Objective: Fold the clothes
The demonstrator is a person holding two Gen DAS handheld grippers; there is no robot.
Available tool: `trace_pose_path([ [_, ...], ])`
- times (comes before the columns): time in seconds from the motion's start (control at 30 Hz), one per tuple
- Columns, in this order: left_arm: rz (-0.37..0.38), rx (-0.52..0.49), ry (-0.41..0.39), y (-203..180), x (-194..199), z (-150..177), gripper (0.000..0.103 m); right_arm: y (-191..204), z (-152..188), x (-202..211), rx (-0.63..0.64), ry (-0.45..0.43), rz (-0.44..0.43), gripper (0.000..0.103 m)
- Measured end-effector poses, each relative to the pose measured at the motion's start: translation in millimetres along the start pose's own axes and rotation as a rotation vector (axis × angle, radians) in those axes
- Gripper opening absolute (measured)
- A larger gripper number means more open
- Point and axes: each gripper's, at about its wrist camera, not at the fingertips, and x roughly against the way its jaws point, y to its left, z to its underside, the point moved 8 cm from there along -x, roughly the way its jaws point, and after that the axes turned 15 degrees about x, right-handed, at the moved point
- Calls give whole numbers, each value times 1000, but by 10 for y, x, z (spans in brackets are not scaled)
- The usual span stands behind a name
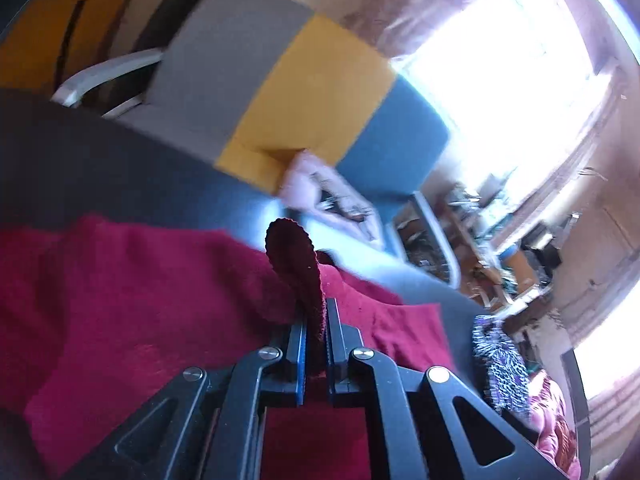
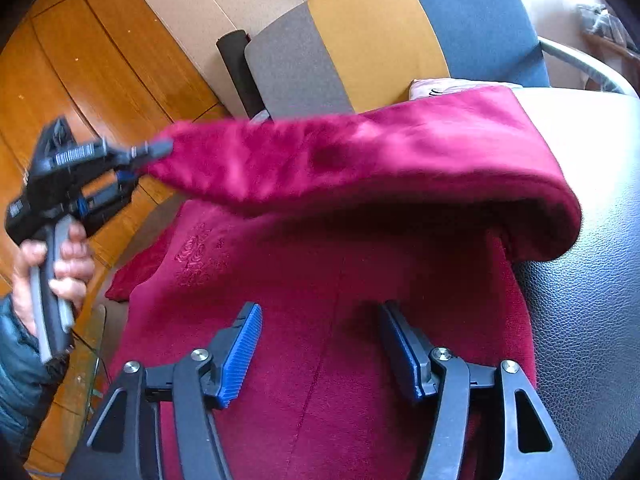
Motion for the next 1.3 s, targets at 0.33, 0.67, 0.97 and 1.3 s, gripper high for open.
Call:
trace_pose_path([
  [0.33, -148, 57, 27, 768, -111, 144, 6, -226, -72, 140, -238, -83, -117, 72],
  [0.67, -171, 51, 10, 907, -174, 243, 8, -852, -486, 328, -479, -284, 26, 84],
  [0.97, -190, 7, -15, 894, -155, 270, 8, -657, -197, 414, -332, -100, 42, 84],
  [1.3, -181, 1, -30, 872, -159, 280, 8, -577, -915, 454, -111, -128, 197, 53],
])
